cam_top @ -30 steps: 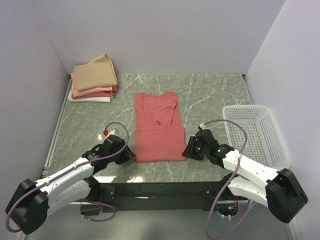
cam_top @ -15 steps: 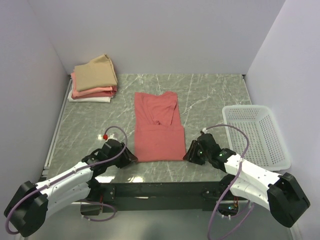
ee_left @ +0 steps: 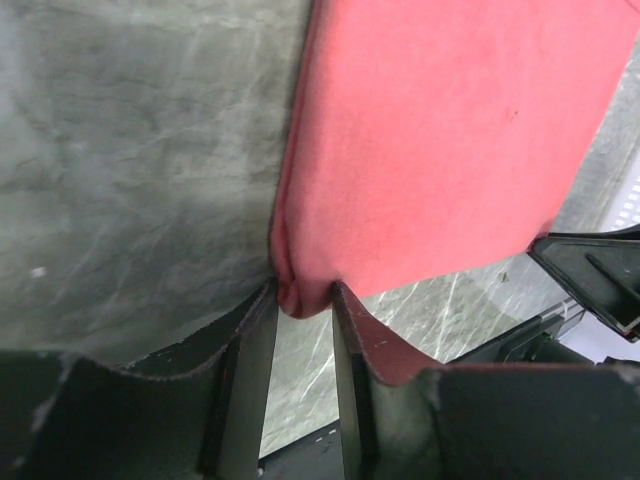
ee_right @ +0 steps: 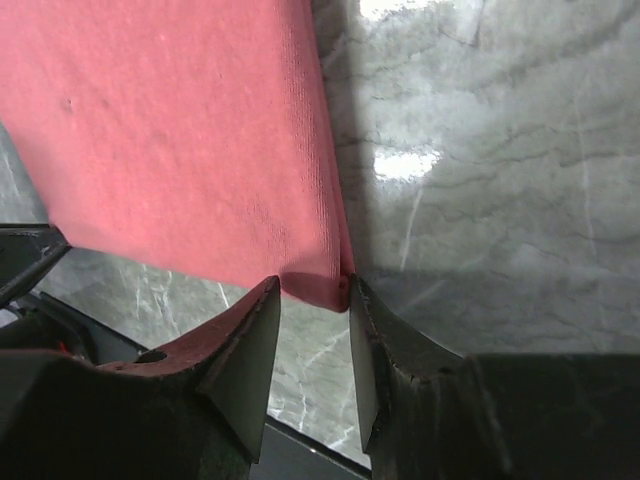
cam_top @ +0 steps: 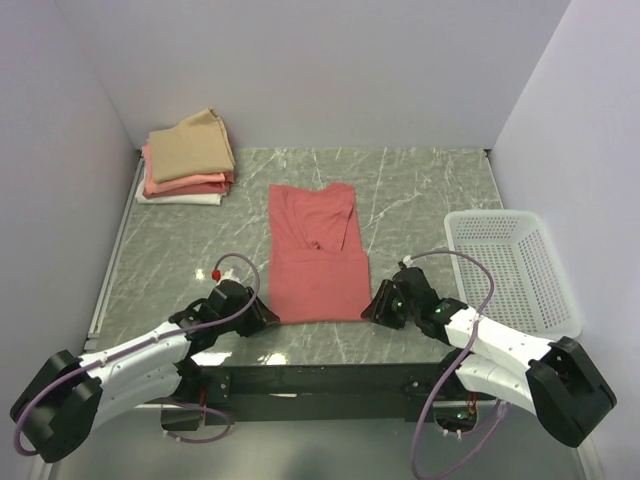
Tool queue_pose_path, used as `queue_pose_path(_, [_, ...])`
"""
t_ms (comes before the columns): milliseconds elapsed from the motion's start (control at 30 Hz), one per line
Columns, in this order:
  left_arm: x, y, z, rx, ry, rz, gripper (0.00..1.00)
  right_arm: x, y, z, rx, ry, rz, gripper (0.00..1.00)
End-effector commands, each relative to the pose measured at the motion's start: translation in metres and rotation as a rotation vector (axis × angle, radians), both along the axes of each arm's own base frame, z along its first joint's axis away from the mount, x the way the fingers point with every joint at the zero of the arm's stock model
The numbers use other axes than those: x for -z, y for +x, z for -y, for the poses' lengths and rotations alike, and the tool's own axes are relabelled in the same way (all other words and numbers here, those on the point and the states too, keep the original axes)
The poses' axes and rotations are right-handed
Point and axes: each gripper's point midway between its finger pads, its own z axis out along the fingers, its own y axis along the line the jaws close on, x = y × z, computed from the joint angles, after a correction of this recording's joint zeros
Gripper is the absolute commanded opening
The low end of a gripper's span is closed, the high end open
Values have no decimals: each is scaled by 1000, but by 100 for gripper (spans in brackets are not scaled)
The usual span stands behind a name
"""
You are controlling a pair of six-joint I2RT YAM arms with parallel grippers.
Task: Fold and stack the t-shirts
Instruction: Fold the tshirt
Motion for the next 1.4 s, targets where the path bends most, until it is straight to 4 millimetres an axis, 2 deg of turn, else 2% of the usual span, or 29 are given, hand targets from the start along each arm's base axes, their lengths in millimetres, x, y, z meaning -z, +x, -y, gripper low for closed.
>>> queue_pose_path(0, [19,-9,-7,-5,49,-39,35,13,-5,3,7,-23,-24,41])
queue_pose_path(167, [23,-10,-6,-4,67,-53,31,11,-2,-2,1,-3,-20,36])
queue_pose_path(233, [19,-9,-3,0,62,-47,27,10,-2,-3,-5,-3,-21,23])
queue_pose_path(267, [18,-10,-4,2,66,-51,19,9,-1,-3,-4,-3,-19,18])
queue_pose_path(300, [15,-8,-2,2,61,-46,16,7,0,-3,-6,-2,-14,9])
queue_pose_path(367, [10,-9,-2,8,64,-43,8,4,0,-3,-12,-9,-9,1])
queue_pose_path(433, [-2,-6,1,12,46,-18,5,0,-1,-3,-24,-4,-2,0])
queue_pose_path(567, [-10,-11,-2,19,56,-23,1,-3,-10,0,-40,0,1,0])
queue_pose_path(667, [-14,-19,-2,48,44,-27,1,0,-22,6,-47,2,-11,0])
queue_pose_path(800, [-17,-37,-1,104,36,-48,1,-10,-36,4,-53,52,7,0])
queue_pose_path(867, [-23,-46,-2,119,29,-45,1,-10,-45,5,-65,51,-1,0])
queue_pose_path(933, [-40,-45,2,130,-8,3,1,-16,-46,6,-66,62,22,0])
queue_pose_path(1033, [-58,-37,1,124,-8,68,1,-30,-37,4,-64,58,67,0])
queue_pose_path(1067, [-63,-34,4,130,-15,84,1,-44,-31,1,-64,62,94,0])
queue_pose_path(1100, [-75,-29,8,138,-29,111,1,-45,-28,1,-73,40,94,0])
queue_pose_path(1133, [-74,-27,11,155,-6,113,0,-50,-23,1,-66,24,106,0])
queue_pose_path(1167, [-78,-24,13,160,1,118,0,-65,-16,-4,-67,37,133,0])
queue_pose_path(1200, [-90,-17,19,164,-10,139,0,-67,-12,-6,-73,25,132,0])
queue_pose_path(1233, [-87,-13,22,175,20,130,0,-71,-7,-5,-59,13,145,0])
queue_pose_path(1267, [-99,-6,28,178,11,153,1,-83,0,-9,-60,15,166,0])
queue_pose_path(1333, [-100,5,32,180,31,154,0,-91,10,-9,-50,-10,184,0])
queue_pose_path(1367, [-112,12,37,180,14,172,1,-102,18,-14,-49,-10,195,0])
